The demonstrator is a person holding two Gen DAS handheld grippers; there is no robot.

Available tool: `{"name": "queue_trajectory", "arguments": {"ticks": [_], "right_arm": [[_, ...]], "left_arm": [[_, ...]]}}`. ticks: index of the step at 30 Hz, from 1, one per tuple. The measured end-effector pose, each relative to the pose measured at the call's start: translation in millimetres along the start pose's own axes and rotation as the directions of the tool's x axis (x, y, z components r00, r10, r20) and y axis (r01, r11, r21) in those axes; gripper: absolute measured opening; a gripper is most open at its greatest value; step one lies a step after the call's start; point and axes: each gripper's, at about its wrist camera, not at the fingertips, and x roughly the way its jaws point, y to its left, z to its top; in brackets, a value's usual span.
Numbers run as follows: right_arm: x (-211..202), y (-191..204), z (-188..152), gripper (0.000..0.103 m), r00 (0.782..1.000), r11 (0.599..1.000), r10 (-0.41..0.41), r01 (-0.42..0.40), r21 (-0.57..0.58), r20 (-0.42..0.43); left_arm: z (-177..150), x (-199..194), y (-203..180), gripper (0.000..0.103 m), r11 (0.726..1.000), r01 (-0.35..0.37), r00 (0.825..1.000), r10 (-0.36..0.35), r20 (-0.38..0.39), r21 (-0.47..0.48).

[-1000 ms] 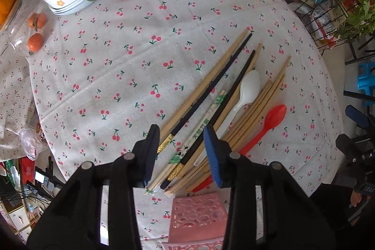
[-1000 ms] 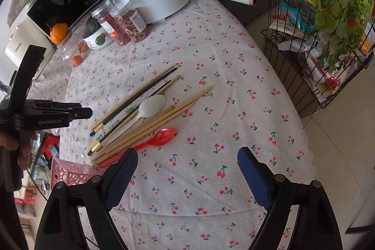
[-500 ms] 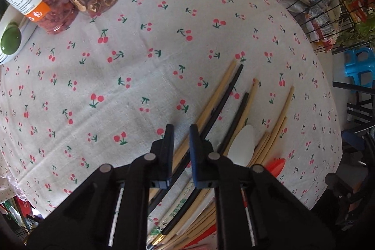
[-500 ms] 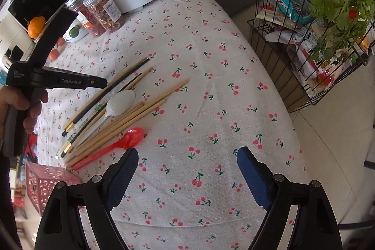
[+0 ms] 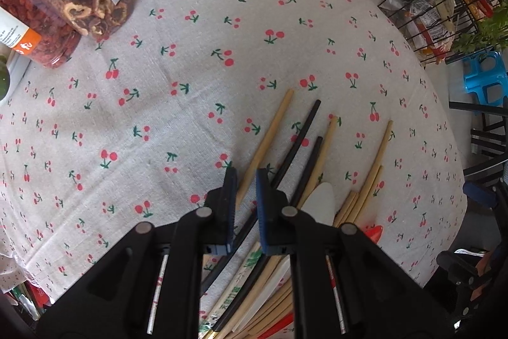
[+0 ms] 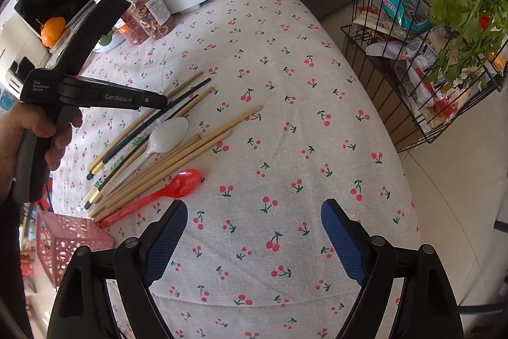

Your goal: Organize utensils

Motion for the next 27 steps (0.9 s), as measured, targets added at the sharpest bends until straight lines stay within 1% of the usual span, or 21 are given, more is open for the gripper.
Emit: {"name": "queue_trajectory", "arguments": {"ticks": [2,5,7,9,12,14,16,19,22,24,26,27], "right_arm": [[0,0,0,0.087,1.000,1.000,0.000,0.000,-0.002,-0.001],[1,-1,0,0.087,1.000,1.000,-0.001,0.001,0.002,-0.001],[1,-2,0,0.087,1.000,1.000,0.001,-0.001,0.005,0.000],[1,-3,0,0.087,1.000,1.000,0.003,-0.003,0.011,0.002],[1,0,0,0.084,1.000,1.000,0.020,-0.020,0.017,0.005],[4,3,0,0.079,0.999,0.999,0.036,-0.036,0.020,0.002],[8,9,1,0.077,0.998,0.998,0.062,-0.062,0.029,-0.005],[19,18,4,0.073,0.992,0.991,0.127,-0.126,0.048,-0.022],[36,23,9,0.065,0.984,0.983,0.172,-0.169,0.073,-0.040],[49,22,13,0.059,0.981,0.979,0.187,-0.183,0.090,-0.043],[61,18,15,0.050,0.976,0.973,0.214,-0.210,0.100,-0.030],[63,15,14,0.049,0.972,0.966,0.236,-0.232,0.113,-0.018]], "left_arm": [[-1,1,-2,0.012,1.000,-0.031,1.000,0.031,-0.002,-0.003],[-7,-2,-2,0.009,0.996,-0.090,0.996,0.090,0.020,-0.004],[-14,-12,6,0.009,0.995,-0.098,0.994,0.099,0.047,-0.022],[-23,-26,15,0.008,0.995,-0.090,0.992,0.094,0.080,-0.048],[-38,-53,31,0.008,0.990,-0.094,0.985,0.108,0.136,-0.103],[-51,-72,42,0.007,0.984,-0.113,0.975,0.137,0.178,-0.139],[-65,-90,54,0.007,0.975,-0.122,0.963,0.162,0.215,-0.186],[-91,-117,69,0.007,0.959,-0.123,0.946,0.191,0.263,-0.255],[-115,-136,77,0.007,0.942,-0.118,0.925,0.220,0.311,-0.314],[-125,-140,77,0.007,0.929,-0.129,0.907,0.252,0.337,-0.347],[-141,-151,78,0.007,0.917,-0.153,0.887,0.291,0.358,-0.368],[-148,-156,77,0.007,0.914,-0.153,0.877,0.302,0.375,-0.376]]}}
